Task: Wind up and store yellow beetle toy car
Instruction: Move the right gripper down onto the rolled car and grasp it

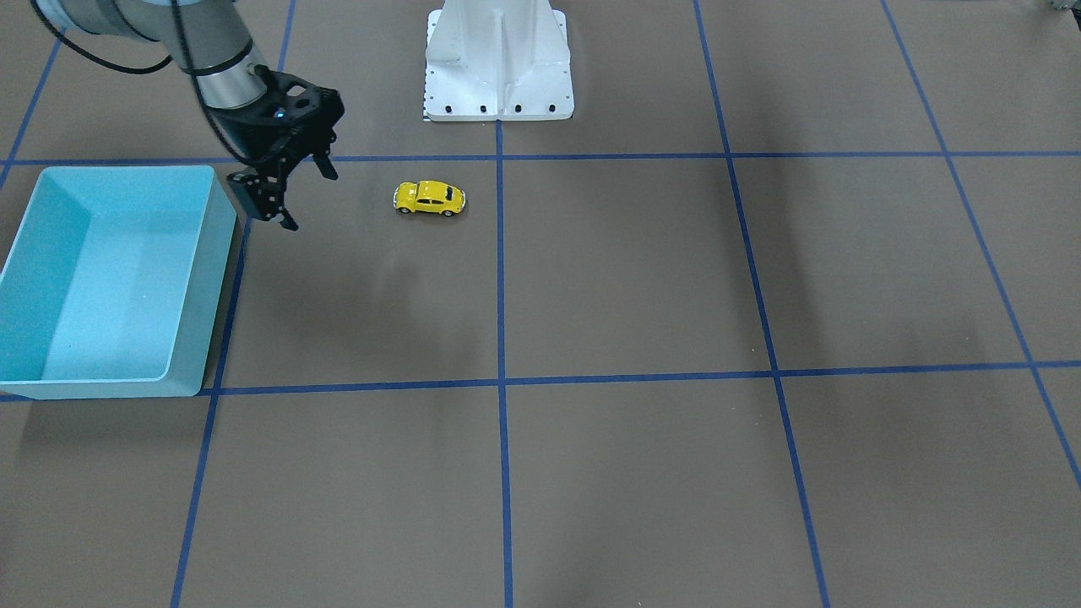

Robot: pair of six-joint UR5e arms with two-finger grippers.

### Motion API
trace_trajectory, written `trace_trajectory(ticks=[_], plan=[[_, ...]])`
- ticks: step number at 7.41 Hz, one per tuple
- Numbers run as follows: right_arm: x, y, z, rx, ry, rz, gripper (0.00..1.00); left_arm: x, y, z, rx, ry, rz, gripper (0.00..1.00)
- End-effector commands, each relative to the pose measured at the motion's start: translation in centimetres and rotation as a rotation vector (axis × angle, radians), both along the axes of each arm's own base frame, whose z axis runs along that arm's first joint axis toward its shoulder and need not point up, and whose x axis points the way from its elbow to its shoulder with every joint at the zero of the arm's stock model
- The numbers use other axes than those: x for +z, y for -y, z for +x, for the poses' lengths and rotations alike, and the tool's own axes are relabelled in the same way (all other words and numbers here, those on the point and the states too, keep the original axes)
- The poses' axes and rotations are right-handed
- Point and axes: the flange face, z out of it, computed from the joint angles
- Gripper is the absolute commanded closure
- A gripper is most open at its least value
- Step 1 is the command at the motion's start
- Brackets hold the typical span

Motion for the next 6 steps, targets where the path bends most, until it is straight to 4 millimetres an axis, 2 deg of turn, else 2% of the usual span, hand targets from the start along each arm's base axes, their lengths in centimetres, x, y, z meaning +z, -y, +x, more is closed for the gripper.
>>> trace_trajectory(ticks=[1,2,4,5,6], plan=[[-1.7,-5.0,-5.6,-0.089,0.006,0.033,0.00,-0.3,0.1,-0.3,-0.005,0.024,-0.003,0.00],[-0.4,-7.3,-7.3,-0.105,-0.027,0.056,0.00,-0.1,-0.1,-0.2,-0.006,0.016,-0.010,0.00],[0.7,-8.8,-9.3,-0.113,-0.060,0.073,0.00,0.1,-0.3,-0.2,-0.009,0.014,-0.017,0.00],[0.5,-8.3,-9.0,-0.105,-0.055,0.074,0.00,0.3,-0.5,-0.1,-0.009,-0.008,-0.027,0.00],[0.6,-6.6,-8.0,-0.081,-0.059,0.081,0.00,0.5,-0.7,-0.1,-0.011,-0.013,-0.033,0.00]])
